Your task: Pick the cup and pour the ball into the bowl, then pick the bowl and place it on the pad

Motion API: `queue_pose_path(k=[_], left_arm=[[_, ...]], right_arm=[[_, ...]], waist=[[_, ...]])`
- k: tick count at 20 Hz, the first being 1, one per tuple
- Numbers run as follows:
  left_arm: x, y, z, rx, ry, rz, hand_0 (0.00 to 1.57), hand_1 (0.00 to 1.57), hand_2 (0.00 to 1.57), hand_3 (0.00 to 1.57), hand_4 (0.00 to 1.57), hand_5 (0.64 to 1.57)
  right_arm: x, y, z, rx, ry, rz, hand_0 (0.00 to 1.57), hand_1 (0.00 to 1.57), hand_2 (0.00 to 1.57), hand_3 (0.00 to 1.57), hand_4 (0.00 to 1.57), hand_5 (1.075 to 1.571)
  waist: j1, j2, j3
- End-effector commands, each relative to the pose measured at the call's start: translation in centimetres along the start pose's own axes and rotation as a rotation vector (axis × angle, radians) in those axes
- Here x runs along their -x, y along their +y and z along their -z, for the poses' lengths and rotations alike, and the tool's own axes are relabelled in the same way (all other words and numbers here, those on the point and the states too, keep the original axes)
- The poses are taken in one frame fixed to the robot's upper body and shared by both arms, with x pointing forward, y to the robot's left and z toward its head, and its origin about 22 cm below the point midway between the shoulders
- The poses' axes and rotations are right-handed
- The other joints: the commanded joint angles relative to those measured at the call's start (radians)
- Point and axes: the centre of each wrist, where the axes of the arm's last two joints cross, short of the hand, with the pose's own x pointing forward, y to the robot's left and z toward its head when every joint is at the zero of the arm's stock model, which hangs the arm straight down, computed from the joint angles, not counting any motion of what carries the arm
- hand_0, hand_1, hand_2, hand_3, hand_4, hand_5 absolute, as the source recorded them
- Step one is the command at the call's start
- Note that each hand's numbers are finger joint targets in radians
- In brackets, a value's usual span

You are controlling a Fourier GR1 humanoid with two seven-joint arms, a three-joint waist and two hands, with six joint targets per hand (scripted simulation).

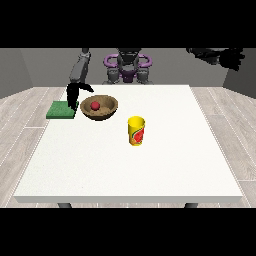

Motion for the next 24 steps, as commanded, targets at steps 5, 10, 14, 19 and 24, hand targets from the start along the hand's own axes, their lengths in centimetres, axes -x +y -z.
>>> queue_pose_path(k=[5, 10, 14, 19, 24], left_arm=[[-4.3, 1.8, 1.7, 0.021, 0.010, 0.004, 0.00, 0.00, 0.00, 0.00, 0.00, 1.535], [-8.5, 2.6, 3.7, 0.019, -0.083, -0.009, 0.00, 0.00, 0.00, 0.00, 0.00, 1.539], [-6.3, 1.7, 2.4, 0.039, -0.029, -0.015, 0.00, 0.00, 0.00, 0.00, 0.00, 1.528], [-10.1, 1.4, 3.8, 0.067, -0.082, -0.022, 0.00, 0.00, 0.00, 0.00, 0.00, 1.527], [-10.6, 0.7, 4.3, 0.058, -0.118, -0.027, 0.00, 0.00, 0.00, 0.00, 0.00, 1.539]], right_arm=[[3.3, -1.6, 1.1, 0.042, 0.103, 0.051, 0.00, 0.00, 0.00, 0.00, 0.35, 1.569], [2.4, -0.2, 4.3, 0.059, 0.076, 0.066, 0.00, 0.00, 0.00, 0.00, 0.40, 1.571], [5.9, -0.2, 1.5, 0.074, 0.110, 0.054, 0.00, 0.00, 0.00, 0.00, 0.38, 1.571], [5.8, -1.4, 1.7, 0.103, 0.088, 0.066, 0.00, 0.00, 0.00, 0.00, 0.29, 1.566], [5.9, 2.0, 2.6, 0.095, 0.099, 0.067, 0.00, 0.00, 0.00, 0.00, 0.39, 1.570]], waist=[[0.012, -0.034, -0.0006], [0.012, 0.040, -0.0006], [0.036, 0.005, -0.0008], [0.063, 0.049, 0.0004], [0.083, 0.057, -0.0004]])
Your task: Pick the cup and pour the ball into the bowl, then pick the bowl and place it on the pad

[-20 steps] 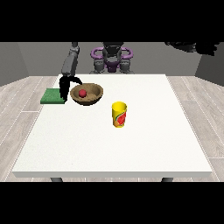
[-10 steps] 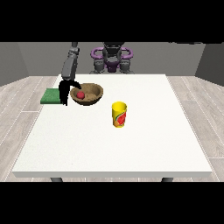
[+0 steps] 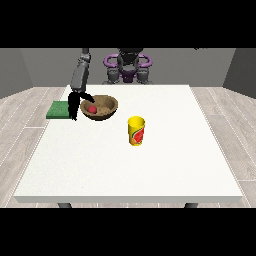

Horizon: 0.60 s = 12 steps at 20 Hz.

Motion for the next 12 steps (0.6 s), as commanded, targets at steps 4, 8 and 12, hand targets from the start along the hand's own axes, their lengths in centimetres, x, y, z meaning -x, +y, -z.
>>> queue_pose_path(k=[4, 8, 12], left_arm=[[-0.9, -1.0, 1.0, 0.005, -0.018, -0.013, 0.00, 0.00, 0.00, 0.00, 0.00, 1.533], [-3.8, 0.0, 2.0, 0.030, -0.055, -0.017, 0.00, 0.00, 0.00, 0.00, 0.00, 1.538], [-2.5, -0.4, 1.3, 0.046, -0.025, -0.041, 0.00, 0.00, 0.00, 0.00, 0.00, 1.537]], right_arm=[[1.5, 5.7, 1.3, 0.038, 0.088, 0.002, 0.00, 0.00, 0.00, 0.00, 0.44, 1.570], [1.4, 6.3, 1.9, 0.068, 0.106, -0.014, 0.00, 0.00, 0.00, 0.00, 0.42, 1.570], [3.7, 3.0, -1.2, 0.162, 0.246, -0.097, 1.57, 1.57, 1.57, 0.86, 0.87, 1.421]], waist=[[0.071, 0.038, 0.0319], [0.085, 0.069, 0.0325], [0.108, 0.037, 0.0315]])
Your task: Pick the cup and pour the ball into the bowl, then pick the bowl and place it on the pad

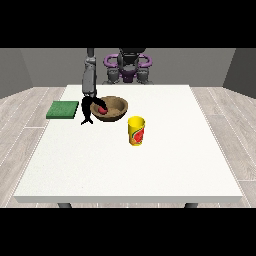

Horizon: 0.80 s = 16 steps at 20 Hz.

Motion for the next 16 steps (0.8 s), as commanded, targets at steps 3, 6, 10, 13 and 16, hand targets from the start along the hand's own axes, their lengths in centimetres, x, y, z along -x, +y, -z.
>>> queue_pose_path(k=[3, 6, 10, 13, 16], left_arm=[[0.0, 1.4, -0.4, -0.004, 0.012, -0.013, 0.00, 0.00, 0.00, 0.00, 0.00, 1.546], [1.8, 2.1, -1.2, -0.028, 0.046, -0.037, 0.00, 0.00, 0.00, 0.00, 0.00, 1.547], [4.4, 5.2, -3.7, -0.115, 0.151, -0.001, 0.00, 0.00, 0.00, 0.00, 0.00, 1.548], [6.8, 6.9, -6.4, -0.134, 0.243, 0.007, 0.00, 0.00, 0.00, 0.00, 0.00, 1.547], [7.2, 8.1, -7.8, -0.163, 0.188, 0.039, 0.00, 0.00, 0.00, 0.00, 0.00, 1.543]], right_arm=[[1.6, -2.1, -1.3, 0.070, 0.196, -0.196, 1.57, 1.57, 1.57, 1.57, 1.18, 1.417], [0.1, -3.1, -0.7, 0.098, 0.219, -0.334, 1.57, 1.57, 1.57, 1.57, 1.17, 1.457], [-3.4, -1.2, 1.1, 0.017, 0.268, -0.400, 1.57, 1.57, 1.57, 1.57, 1.23, 1.472], [-7.1, -0.6, 2.8, 0.014, 0.322, -0.480, 1.57, 1.57, 1.57, 1.57, 1.26, 1.464], [-8.7, 0.5, 3.9, -0.015, 0.301, -0.466, 1.57, 1.57, 1.57, 1.57, 1.25, 1.476]], waist=[[0.005, 0.021, 0.0287], [-0.003, -0.033, 0.0271], [-0.096, -0.099, 0.0273], [-0.119, -0.206, 0.0260], [-0.155, -0.143, 0.0290]])
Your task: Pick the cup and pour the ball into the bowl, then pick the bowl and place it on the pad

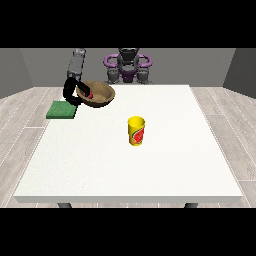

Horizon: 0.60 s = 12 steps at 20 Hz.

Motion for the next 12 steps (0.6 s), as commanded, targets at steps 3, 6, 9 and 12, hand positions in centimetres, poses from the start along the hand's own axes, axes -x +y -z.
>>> queue_pose_path(k=[3, 6, 9, 12], left_arm=[[-2.3, 4.5, -1.3, -0.065, -0.058, 0.040, 0.00, 0.00, 0.00, 0.00, 0.00, 1.542], [-0.6, 3.3, -1.6, -0.061, -0.044, 0.035, 0.00, 0.00, 0.00, 0.00, 0.00, 1.539], [1.0, 1.3, -1.4, -0.035, -0.037, 0.036, 0.00, 0.00, 0.00, 0.00, 0.00, 1.535], [-1.6, 2.8, -1.1, -0.064, -0.048, 0.066, 0.00, 0.00, 0.00, 0.00, 0.00, 1.539]], right_arm=[[-4.4, -1.8, 1.3, -0.033, -0.008, 0.021, 1.57, 1.57, 1.57, 1.57, 1.28, 1.481], [-1.6, -3.1, 1.4, -0.024, 0.009, -0.034, 1.57, 1.57, 1.57, 1.57, 1.30, 1.520], [-1.7, -2.0, 1.8, -0.028, 0.008, -0.046, 1.57, 1.57, 1.57, 1.57, 1.30, 1.520], [-0.5, -4.0, 1.7, -0.028, -0.008, -0.100, 1.57, 1.57, 1.57, 1.57, 1.30, 1.514]], waist=[[-0.057, 0.070, 0.0050], [-0.051, 0.058, 0.0058], [-0.044, 0.044, 0.0060], [-0.073, 0.050, 0.0063]])
